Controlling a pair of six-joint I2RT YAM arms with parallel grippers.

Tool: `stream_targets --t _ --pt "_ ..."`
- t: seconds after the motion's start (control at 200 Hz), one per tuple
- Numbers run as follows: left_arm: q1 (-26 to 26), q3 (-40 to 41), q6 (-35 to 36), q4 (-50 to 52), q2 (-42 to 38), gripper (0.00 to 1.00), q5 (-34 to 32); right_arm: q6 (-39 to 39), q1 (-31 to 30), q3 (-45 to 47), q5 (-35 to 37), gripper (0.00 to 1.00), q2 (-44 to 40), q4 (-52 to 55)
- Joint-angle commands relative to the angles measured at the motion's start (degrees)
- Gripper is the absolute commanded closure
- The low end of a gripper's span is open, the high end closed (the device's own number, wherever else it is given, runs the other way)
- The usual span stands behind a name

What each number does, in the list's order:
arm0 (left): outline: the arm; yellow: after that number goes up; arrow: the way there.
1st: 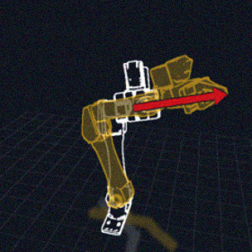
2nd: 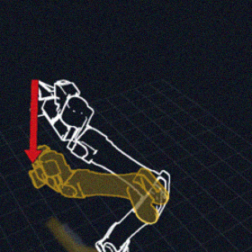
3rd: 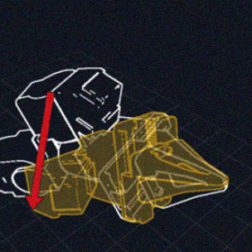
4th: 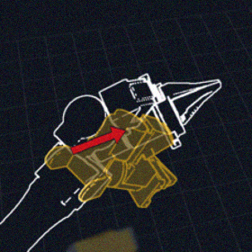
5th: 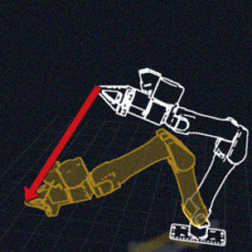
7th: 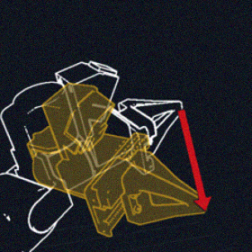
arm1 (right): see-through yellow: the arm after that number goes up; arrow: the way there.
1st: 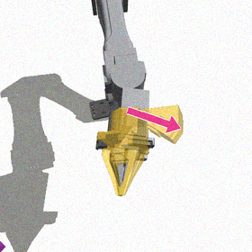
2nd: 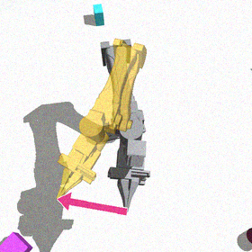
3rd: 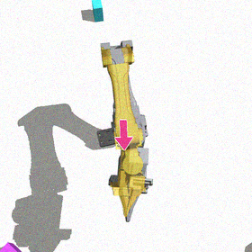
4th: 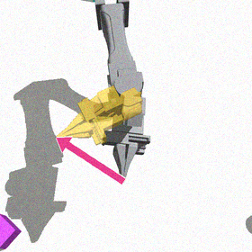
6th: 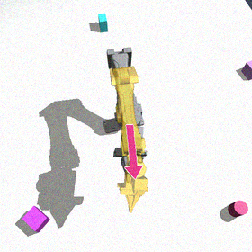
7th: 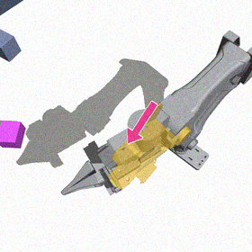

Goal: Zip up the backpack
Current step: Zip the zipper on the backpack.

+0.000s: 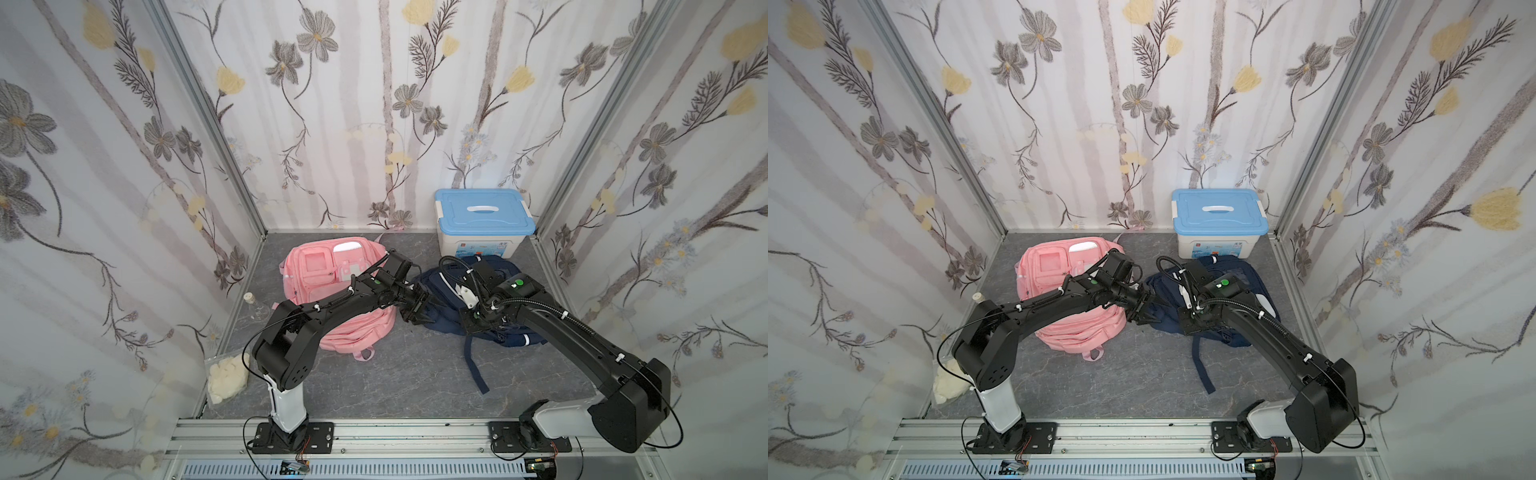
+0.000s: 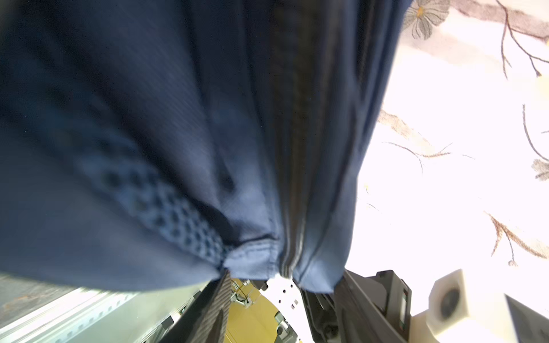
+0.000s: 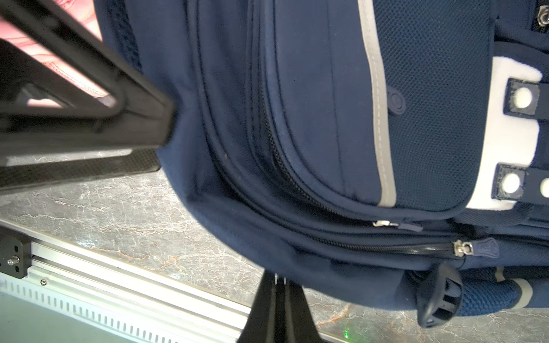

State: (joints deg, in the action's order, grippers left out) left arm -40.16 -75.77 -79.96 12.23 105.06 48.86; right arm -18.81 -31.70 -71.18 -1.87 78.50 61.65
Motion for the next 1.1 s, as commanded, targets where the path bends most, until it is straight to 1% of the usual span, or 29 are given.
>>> stream_targets --t 0.0,0.075,0.15,0.205,0.245,0.305,0.315,0.325,0.335,0.345,0.39,0.43,0.47,0.485,0.545,0.664,0.819,1.099 --pt "-0.1 -1.6 2.8 3.5 1.1 0.41 -2.3 -0.4 0.1 -1.4 -1.2 1.00 -0.2 -1.3" --pt "0.0 -3.1 3.8 4.1 1.9 0.42 -2.9 -0.7 0.0 -1.8 -1.8 1.00 -0.4 -1.3" --pt "-0.1 -4.1 4.2 4.3 3.3 0.49 -2.8 -0.8 0.0 -1.8 -2.2 1.00 -0.5 -1.3" --pt "-0.1 -4.7 4.6 4.4 4.2 0.50 -2.8 -0.8 -0.2 -1.7 -2.8 1.00 -0.5 -1.2" --pt "-0.1 -5.1 4.8 4.6 4.8 0.54 -2.7 -0.7 -0.3 -1.4 -3.0 1.00 -0.6 -1.3" --pt "-0.1 -5.7 4.8 4.2 5.5 0.65 -2.6 -0.7 -0.3 -1.2 -3.1 1.00 -0.8 -1.3" --pt "-0.1 -5.8 4.8 4.2 5.6 0.68 -2.6 -0.7 -0.3 -1.1 -3.1 1.00 -0.8 -1.2" --pt "0.0 -6.0 4.7 4.2 5.7 0.70 -2.6 -0.6 -0.3 -1.0 -3.1 1.00 -0.8 -1.2" --pt "0.0 -6.1 4.8 4.2 5.8 0.74 -2.6 -0.5 -0.2 -0.9 -3.2 1.00 -0.8 -1.1" --pt "0.0 -6.2 4.7 4.1 5.9 0.76 -2.4 -0.5 -0.2 -0.8 -3.2 1.00 -0.8 -1.2" --pt "0.1 -6.8 4.5 3.6 6.2 0.90 -2.3 -0.3 -0.3 -0.3 -3.2 1.00 -0.8 -0.9" --pt "0.3 -7.1 4.2 3.1 6.3 1.00 -2.0 0.0 -0.3 0.4 -3.2 1.00 -0.9 -0.8" --pt "0.6 -7.1 4.0 2.9 6.4 1.00 -1.7 0.2 -0.3 1.3 -3.1 1.00 -0.9 -0.5" --pt "0.7 -8.8 3.9 2.9 6.4 1.00 -1.7 0.3 -0.3 1.6 -3.1 1.00 -0.9 -0.3" --pt "1.2 -10.0 3.4 2.7 6.4 1.00 -1.2 0.4 -0.3 3.3 -2.3 1.00 -1.1 0.0" --pt "2.1 -11.9 1.9 1.6 6.4 1.00 0.1 0.4 -0.1 5.9 0.9 1.00 -1.2 1.2" --pt "3.8 -13.4 1.7 2.2 6.3 1.00 1.2 0.3 0.8 7.4 4.7 1.00 -0.5 3.6" --pt "6.9 -11.7 1.5 2.6 3.6 1.00 2.7 -1.7 8.2 8.7 8.7 1.00 -0.5 6.1"
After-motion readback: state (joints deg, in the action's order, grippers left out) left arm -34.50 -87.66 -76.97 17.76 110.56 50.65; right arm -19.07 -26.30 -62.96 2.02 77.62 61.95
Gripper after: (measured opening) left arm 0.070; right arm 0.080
